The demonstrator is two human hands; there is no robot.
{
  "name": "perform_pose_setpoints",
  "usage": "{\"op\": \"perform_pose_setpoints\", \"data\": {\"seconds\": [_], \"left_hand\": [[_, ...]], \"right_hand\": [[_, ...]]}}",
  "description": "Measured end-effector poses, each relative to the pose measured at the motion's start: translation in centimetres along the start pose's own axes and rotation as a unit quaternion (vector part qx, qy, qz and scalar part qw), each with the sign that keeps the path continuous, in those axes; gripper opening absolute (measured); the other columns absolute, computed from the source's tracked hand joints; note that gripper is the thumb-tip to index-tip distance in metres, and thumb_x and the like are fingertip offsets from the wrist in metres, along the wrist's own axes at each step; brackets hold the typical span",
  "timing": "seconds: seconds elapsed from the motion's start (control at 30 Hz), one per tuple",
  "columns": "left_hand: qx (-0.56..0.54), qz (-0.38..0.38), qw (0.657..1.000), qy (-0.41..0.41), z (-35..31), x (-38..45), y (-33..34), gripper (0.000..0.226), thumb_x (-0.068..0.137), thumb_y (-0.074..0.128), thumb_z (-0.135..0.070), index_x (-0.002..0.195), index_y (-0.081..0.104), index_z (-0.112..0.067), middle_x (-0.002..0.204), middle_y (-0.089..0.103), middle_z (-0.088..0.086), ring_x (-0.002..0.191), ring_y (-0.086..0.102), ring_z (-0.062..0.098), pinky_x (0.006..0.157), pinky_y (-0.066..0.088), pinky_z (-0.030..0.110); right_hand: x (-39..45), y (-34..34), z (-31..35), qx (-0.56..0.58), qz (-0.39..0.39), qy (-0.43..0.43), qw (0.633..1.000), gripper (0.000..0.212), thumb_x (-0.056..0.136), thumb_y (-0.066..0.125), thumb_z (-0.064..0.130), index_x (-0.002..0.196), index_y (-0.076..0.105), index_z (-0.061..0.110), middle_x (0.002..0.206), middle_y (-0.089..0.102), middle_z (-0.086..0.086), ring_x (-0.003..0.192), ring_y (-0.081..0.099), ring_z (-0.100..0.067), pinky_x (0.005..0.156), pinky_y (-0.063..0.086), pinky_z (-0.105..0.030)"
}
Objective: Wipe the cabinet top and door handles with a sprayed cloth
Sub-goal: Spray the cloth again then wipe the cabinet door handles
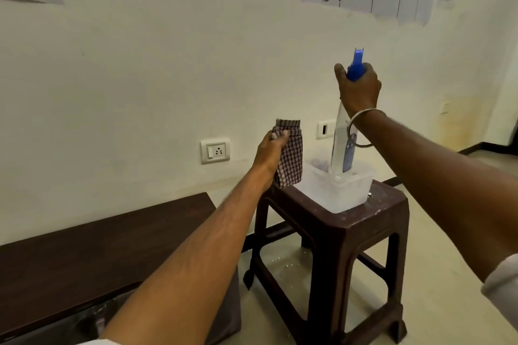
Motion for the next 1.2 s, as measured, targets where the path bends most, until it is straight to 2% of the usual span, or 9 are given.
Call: {"op": "perform_pose_setpoints", "data": {"seconds": [0.2,0.37,0.5,0.8,0.87,0.97,1.07,1.13,1.2], "left_hand": [[0.007,-0.003,1.000,-0.004,1.3,0.8,-0.7,0.025,0.095,0.051,-0.037,0.112,0.061,-0.022,0.115,0.066,0.005,0.107,0.061,0.024,0.097,0.048,0.047],[0.007,-0.004,1.000,-0.009,1.9,0.9,-1.9,0.022,0.094,0.052,-0.038,0.110,0.060,-0.026,0.118,0.064,0.005,0.110,0.059,0.024,0.100,0.045,0.050],[-0.005,0.000,1.000,-0.011,2.3,0.7,-2.9,0.026,0.094,0.053,-0.036,0.115,0.060,-0.022,0.122,0.063,0.009,0.114,0.058,0.028,0.102,0.044,0.053],[-0.019,-0.003,1.000,-0.024,3.2,-0.1,-5.4,0.024,0.093,0.055,-0.038,0.110,0.061,-0.023,0.116,0.066,0.009,0.108,0.062,0.028,0.097,0.048,0.052],[-0.015,-0.010,0.999,-0.026,3.4,-0.2,-6.0,0.027,0.092,0.055,-0.039,0.113,0.060,-0.022,0.118,0.065,0.009,0.111,0.060,0.029,0.098,0.047,0.052],[-0.024,-0.020,0.999,-0.029,3.5,-0.6,-6.6,0.026,0.093,0.056,-0.037,0.112,0.060,-0.021,0.116,0.066,0.009,0.109,0.061,0.029,0.094,0.050,0.049],[-0.046,-0.027,0.998,-0.029,3.2,-1.0,-7.0,0.025,0.093,0.057,-0.035,0.113,0.060,-0.021,0.115,0.066,0.009,0.105,0.063,0.026,0.086,0.053,0.043],[-0.060,-0.031,0.997,-0.027,2.9,-1.4,-7.3,0.025,0.094,0.057,-0.033,0.115,0.059,-0.019,0.114,0.066,0.009,0.104,0.064,0.025,0.082,0.053,0.039],[-0.072,-0.033,0.997,-0.027,2.5,-1.8,-7.5,0.024,0.094,0.057,-0.031,0.114,0.060,-0.018,0.113,0.067,0.010,0.102,0.065,0.025,0.079,0.054,0.038]], "right_hand": [[-1.0,1.2,-4.3,-0.020,0.000,0.044,0.999,0.035,0.089,0.065,0.041,0.098,0.051,0.011,0.082,0.050,-0.003,0.058,0.041,-0.007,0.058,0.038,-0.014],[-2.0,1.8,-6.9,-0.034,0.001,0.080,0.996,0.043,0.088,0.066,0.042,0.106,0.054,0.006,0.084,0.052,-0.005,0.060,0.044,-0.009,0.066,0.039,-0.023],[-3.1,2.0,-9.2,-0.027,0.001,0.120,0.992,0.048,0.088,0.066,0.043,0.114,0.053,0.004,0.081,0.050,-0.001,0.069,0.048,-0.016,0.062,0.039,-0.020],[-4.3,2.3,-10.1,-0.031,0.035,0.158,0.986,0.065,0.083,0.070,0.043,0.127,0.038,0.008,0.109,0.056,-0.010,0.087,0.055,-0.023,0.079,0.044,-0.034],[-4.8,2.2,-10.4,-0.039,0.041,0.163,0.985,0.069,0.082,0.071,0.043,0.130,0.033,0.011,0.114,0.058,-0.013,0.091,0.059,-0.027,0.087,0.049,-0.040],[-5.4,1.9,-10.1,-0.057,0.042,0.165,0.984,0.075,0.083,0.070,0.045,0.136,0.027,0.014,0.114,0.059,-0.012,0.100,0.062,-0.032,0.098,0.046,-0.052],[-6.1,1.6,-9.4,-0.092,0.039,0.164,0.981,0.086,0.082,0.070,0.047,0.143,0.020,0.013,0.131,0.050,-0.015,0.117,0.054,-0.034,0.105,0.038,-0.054],[-6.8,0.9,-8.6,-0.146,0.011,0.170,0.975,0.094,0.081,0.069,0.052,0.147,0.017,0.011,0.146,0.033,-0.017,0.132,0.038,-0.035,0.108,0.033,-0.052],[-7.9,0.5,-7.4,-0.177,-0.025,0.172,0.969,0.094,0.081,0.068,0.052,0.147,0.016,0.010,0.150,0.022,-0.017,0.135,0.030,-0.035,0.108,0.032,-0.051]]}}
Point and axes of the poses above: each hand's wrist, its own x-axis towards the middle knuckle, its own y-axis out of the palm, z = x × y, the point moved 6 cm from there along x, towards the middle knuckle
